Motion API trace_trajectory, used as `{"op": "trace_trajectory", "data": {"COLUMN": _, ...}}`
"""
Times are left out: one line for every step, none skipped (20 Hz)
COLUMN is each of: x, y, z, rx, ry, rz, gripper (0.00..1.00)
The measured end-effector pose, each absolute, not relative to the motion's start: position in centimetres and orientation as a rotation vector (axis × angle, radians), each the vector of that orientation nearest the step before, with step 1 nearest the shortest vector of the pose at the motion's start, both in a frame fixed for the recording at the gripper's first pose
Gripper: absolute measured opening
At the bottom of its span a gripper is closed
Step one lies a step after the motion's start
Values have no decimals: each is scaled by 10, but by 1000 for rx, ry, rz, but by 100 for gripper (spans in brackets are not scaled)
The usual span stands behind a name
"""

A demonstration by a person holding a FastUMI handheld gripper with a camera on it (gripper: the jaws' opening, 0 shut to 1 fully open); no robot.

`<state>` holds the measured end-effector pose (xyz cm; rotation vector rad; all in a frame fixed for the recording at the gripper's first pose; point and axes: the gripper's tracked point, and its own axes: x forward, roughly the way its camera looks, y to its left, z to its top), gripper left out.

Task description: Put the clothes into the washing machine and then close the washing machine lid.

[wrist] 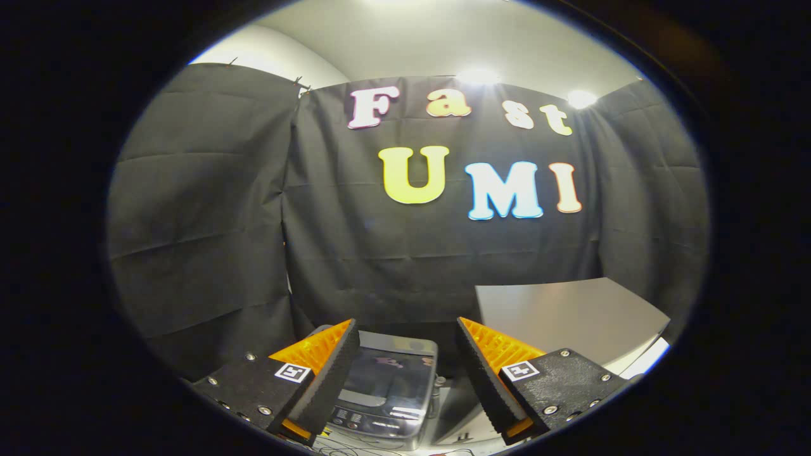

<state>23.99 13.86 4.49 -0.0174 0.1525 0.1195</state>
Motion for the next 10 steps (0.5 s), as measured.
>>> {"op": "trace_trajectory", "data": {"x": 232, "y": 120, "z": 50, "rx": -14, "ry": 146, "rz": 104, "gripper": 94}}
{"op": "trace_trajectory", "data": {"x": 224, "y": 102, "z": 53, "rx": -10, "ry": 144, "rz": 88, "gripper": 94}}
{"op": "trace_trajectory", "data": {"x": 216, "y": 86, "z": 57, "rx": -4, "ry": 141, "rz": 76, "gripper": 94}}
{"op": "trace_trajectory", "data": {"x": 208, "y": 71, "z": 62, "rx": 2, "ry": 134, "rz": 62, "gripper": 94}}
{"op": "trace_trajectory", "data": {"x": 203, "y": 57, "z": 67, "rx": 4, "ry": 128, "rz": 48, "gripper": 94}}
{"op": "trace_trajectory", "data": {"x": 194, "y": 43, "z": 72, "rx": 5, "ry": 121, "rz": 37, "gripper": 94}}
{"op": "trace_trajectory", "data": {"x": 187, "y": 31, "z": 77, "rx": 3, "ry": 113, "rz": 27, "gripper": 94}}
{"op": "trace_trajectory", "data": {"x": 182, "y": 19, "z": 80, "rx": 3, "ry": 109, "rz": 16, "gripper": 94}}
{"op": "trace_trajectory", "data": {"x": 175, "y": 9, "z": 83, "rx": 6, "ry": 109, "rz": 9, "gripper": 94}}
{"op": "trace_trajectory", "data": {"x": 170, "y": 0, "z": 85, "rx": 9, "ry": 105, "rz": 2, "gripper": 94}}
